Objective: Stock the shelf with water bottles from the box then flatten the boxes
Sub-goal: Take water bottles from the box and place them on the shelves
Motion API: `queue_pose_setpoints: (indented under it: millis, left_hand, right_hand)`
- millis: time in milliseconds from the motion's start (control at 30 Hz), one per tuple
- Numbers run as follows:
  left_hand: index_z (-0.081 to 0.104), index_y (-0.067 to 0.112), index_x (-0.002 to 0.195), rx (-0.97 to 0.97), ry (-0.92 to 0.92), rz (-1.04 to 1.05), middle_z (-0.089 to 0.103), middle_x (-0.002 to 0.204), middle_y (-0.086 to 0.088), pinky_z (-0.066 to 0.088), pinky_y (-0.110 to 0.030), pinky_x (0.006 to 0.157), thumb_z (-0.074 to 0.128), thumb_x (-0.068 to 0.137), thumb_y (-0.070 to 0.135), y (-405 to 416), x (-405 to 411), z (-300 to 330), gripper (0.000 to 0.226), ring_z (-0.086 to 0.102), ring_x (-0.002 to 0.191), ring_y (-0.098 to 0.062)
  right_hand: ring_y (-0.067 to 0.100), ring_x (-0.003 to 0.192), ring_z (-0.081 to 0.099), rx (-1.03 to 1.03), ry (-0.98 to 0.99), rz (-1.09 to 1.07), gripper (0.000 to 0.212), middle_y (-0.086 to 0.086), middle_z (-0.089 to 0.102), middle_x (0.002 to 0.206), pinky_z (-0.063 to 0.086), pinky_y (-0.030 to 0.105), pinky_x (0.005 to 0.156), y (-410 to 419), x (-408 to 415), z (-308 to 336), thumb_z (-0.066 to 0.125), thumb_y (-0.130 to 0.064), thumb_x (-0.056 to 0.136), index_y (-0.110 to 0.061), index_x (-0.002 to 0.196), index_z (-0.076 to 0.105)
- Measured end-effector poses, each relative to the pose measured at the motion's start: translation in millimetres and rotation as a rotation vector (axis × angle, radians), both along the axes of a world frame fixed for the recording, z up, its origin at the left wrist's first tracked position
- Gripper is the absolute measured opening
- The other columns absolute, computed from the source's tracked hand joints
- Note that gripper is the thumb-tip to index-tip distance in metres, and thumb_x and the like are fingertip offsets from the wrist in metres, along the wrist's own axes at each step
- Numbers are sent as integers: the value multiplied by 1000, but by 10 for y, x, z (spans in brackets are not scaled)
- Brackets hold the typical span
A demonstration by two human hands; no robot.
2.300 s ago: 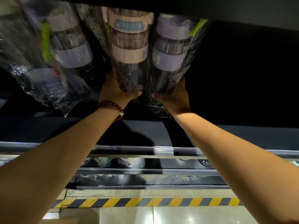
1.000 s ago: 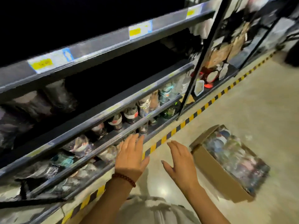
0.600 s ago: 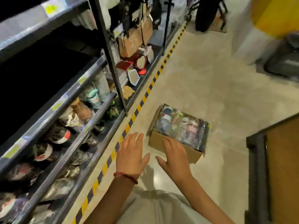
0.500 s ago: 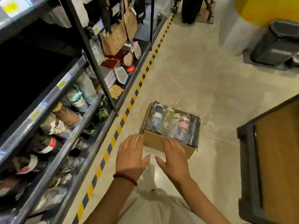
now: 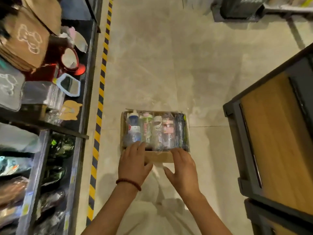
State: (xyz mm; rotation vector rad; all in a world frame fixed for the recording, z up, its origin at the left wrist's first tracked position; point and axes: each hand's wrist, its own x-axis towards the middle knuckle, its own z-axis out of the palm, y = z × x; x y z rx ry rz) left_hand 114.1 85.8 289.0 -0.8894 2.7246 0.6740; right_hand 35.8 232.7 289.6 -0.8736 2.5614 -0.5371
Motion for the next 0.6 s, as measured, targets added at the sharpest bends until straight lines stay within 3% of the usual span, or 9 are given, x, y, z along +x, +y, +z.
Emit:
queue_pose_setpoints:
  millis: [133,233,333,400,500,600]
  left_hand:
    - [25,22,146,108,-95,10,29,151,2,24,-30,113,57,86,49,-325,-532,-458,73,26,138,-18]
    - [33,18,144,226,-129,131,39,145,-3,32,-35,110,68,81,44,-439,-890,-1027,76,35,134,-23]
    - [42,21,137,280,-208,232,49,134,-3,42,-40,101,73,76,40,-489,-1218,-1716,71,45,125,-24]
    - [43,24,136,293,-268,273,49,135,-1,41,-37,103,73,72,49,-519,-1405,-2200,75,47,123,-22]
    - [33,20,144,330,-300,364,39,145,-3,34,-35,109,74,74,43,-598,-1617,-2930,84,39,131,-23]
    - [28,19,145,320,-325,433,36,145,-8,36,-41,107,76,73,37,-705,-1745,-3501,89,41,129,-27]
  right_hand:
    - [31,102,61,1,-55,-72,57,11,63,115,48,35,88,-347,-471,-492,78,-25,67,-7,118,61]
    - [28,120,47,47,-196,-169,57,10,54,129,33,26,95,-507,-868,-946,68,-27,80,-8,131,51]
    - [29,111,55,84,-293,-313,58,11,60,117,41,32,92,-580,-1226,-1665,57,-40,75,-7,123,57]
    - [26,106,57,108,-333,-350,51,8,61,112,43,29,88,-577,-1441,-2210,68,-35,77,-8,119,59]
    - [21,112,52,172,-416,-314,52,5,56,118,42,28,91,-538,-1758,-2962,75,-28,78,-13,124,54]
    - [21,114,51,226,-484,-282,56,4,55,122,45,32,92,-498,-1976,-3643,74,-29,79,-15,127,50]
